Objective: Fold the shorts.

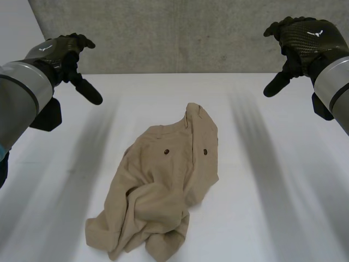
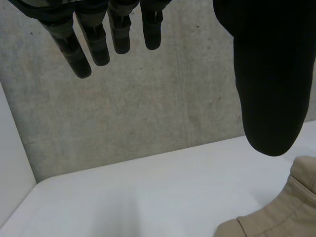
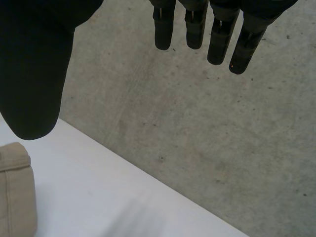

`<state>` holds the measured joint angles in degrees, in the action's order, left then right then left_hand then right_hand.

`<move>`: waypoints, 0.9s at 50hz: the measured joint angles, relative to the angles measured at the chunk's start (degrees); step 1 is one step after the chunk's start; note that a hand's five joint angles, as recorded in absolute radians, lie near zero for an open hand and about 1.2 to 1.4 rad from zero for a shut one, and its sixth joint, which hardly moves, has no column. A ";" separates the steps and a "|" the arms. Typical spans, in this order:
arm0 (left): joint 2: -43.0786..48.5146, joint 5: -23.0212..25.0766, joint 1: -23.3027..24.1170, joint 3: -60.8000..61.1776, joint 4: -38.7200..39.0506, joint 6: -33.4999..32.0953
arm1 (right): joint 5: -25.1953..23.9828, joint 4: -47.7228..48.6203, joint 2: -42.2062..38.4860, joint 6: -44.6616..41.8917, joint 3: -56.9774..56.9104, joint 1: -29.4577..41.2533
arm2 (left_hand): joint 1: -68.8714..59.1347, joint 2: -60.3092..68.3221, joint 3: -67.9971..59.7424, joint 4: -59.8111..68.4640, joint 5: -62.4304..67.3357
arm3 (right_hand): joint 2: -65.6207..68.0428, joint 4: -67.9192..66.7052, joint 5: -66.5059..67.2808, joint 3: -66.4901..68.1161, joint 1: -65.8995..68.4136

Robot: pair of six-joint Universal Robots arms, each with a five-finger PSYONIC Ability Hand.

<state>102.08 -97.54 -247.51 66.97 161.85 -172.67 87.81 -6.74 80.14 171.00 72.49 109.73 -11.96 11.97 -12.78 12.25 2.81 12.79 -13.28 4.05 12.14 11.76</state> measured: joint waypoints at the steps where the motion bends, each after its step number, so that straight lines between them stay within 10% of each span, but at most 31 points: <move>1: -0.22 0.02 -0.01 0.25 -0.18 -0.07 | -0.18 -0.10 -0.01 0.21 -0.10 -0.07 | 0.00 0.00 0.00 0.00 0.01 | 0.00 0.00 0.00 0.00 0.00; 21: -4.00 0.29 0.69 6.21 -0.27 -0.29 | -1.00 0.34 -0.82 -1.41 1.08 -0.53 | 0.00 -0.05 0.00 0.00 0.00 | 0.00 0.00 0.00 0.00 0.00; 34: -7.93 0.48 2.99 25.15 1.20 2.11 | -27.43 0.74 -9.83 -35.04 2.13 2.20 | 0.00 -0.23 0.01 -0.19 0.00 | 0.00 -0.01 0.00 0.00 0.00; 45: -5.48 1.22 3.80 35.61 6.77 5.73 | -28.31 6.70 -22.56 -51.45 -0.66 10.42 | 0.00 -0.23 0.01 -0.19 0.00 | 0.00 -0.01 0.00 0.00 0.00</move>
<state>96.60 -96.32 -243.72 102.58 168.62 -166.94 59.50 -0.03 57.57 119.55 71.83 120.15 -11.96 11.74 -12.77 12.06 2.81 12.79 -13.29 4.05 12.14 11.76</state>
